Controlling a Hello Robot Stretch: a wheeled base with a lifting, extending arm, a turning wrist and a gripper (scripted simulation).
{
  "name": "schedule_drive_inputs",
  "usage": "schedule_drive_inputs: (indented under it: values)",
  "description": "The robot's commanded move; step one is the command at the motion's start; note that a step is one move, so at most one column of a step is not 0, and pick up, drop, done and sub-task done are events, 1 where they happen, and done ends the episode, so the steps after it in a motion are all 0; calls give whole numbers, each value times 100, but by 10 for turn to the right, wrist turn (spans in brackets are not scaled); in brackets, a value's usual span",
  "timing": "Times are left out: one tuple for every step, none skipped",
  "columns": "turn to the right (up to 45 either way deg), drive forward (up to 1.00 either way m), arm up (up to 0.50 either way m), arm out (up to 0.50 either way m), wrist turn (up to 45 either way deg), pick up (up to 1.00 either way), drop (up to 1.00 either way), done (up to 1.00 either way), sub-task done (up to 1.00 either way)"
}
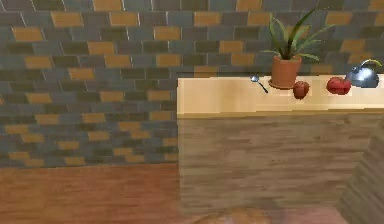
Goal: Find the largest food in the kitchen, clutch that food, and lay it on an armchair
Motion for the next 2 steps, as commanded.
schedule_drive_inputs:
  values:
    - [450, 0, 0, 0, 0, 0, 0, 0, 0]
    - [120, 0, 0, 0, 0, 0, 0, 0, 0]
